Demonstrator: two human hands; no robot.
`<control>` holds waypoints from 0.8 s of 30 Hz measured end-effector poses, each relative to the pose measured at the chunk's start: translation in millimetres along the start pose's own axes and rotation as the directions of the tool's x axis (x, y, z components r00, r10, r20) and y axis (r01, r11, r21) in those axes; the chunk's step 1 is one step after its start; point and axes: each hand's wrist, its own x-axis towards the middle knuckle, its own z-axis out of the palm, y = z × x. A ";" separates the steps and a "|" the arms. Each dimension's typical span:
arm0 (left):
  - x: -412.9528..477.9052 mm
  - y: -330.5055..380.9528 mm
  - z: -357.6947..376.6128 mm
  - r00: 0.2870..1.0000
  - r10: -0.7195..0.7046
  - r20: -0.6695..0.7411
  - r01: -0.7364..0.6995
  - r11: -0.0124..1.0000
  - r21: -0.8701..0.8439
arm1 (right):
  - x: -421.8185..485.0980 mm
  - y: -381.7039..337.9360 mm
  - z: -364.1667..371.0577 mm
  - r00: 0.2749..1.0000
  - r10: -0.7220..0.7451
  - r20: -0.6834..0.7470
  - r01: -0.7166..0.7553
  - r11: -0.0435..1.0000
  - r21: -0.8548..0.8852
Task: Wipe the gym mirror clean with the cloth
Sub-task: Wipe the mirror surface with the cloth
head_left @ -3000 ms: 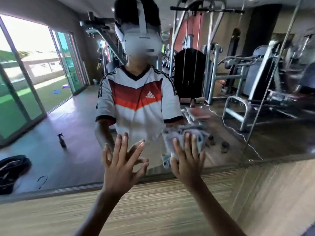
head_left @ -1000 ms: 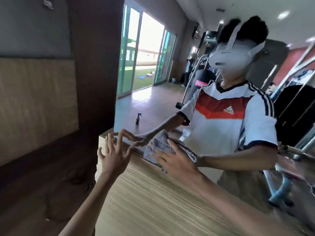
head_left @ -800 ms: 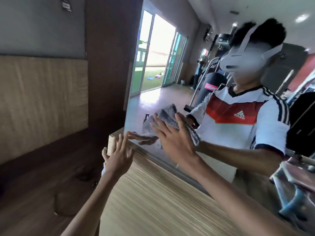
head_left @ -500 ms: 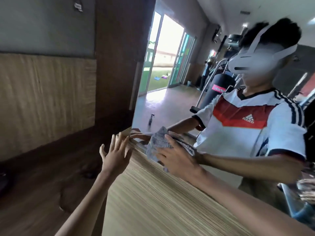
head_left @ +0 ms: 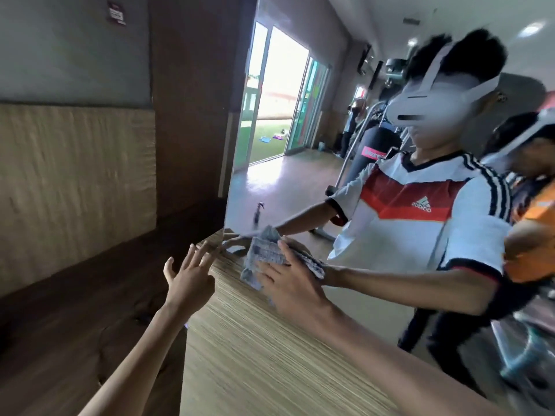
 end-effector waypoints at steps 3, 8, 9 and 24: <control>5.3 1.6 0.3 1.000 -0.001 0.014 0.001 1.000 -0.031 | 0.0 10.2 -3.1 0.998 0.034 -0.050 -0.036 0.998 -0.048; 3.6 -0.4 -2.3 0.999 -0.018 0.039 0.021 0.998 -0.060 | 79.6 3.8 -38.4 0.971 0.239 -0.027 -0.235 0.965 0.118; 1.5 -3.3 -1.9 0.999 -0.015 0.036 0.017 0.998 -0.057 | 88.8 -4.4 -38.9 0.975 0.221 -0.022 -0.216 0.967 0.136; 2.7 -3.7 1.9 1.000 -0.006 0.001 0.006 0.993 -0.120 | 49.4 -37.5 -0.2 0.983 0.168 -0.075 -0.152 0.970 0.189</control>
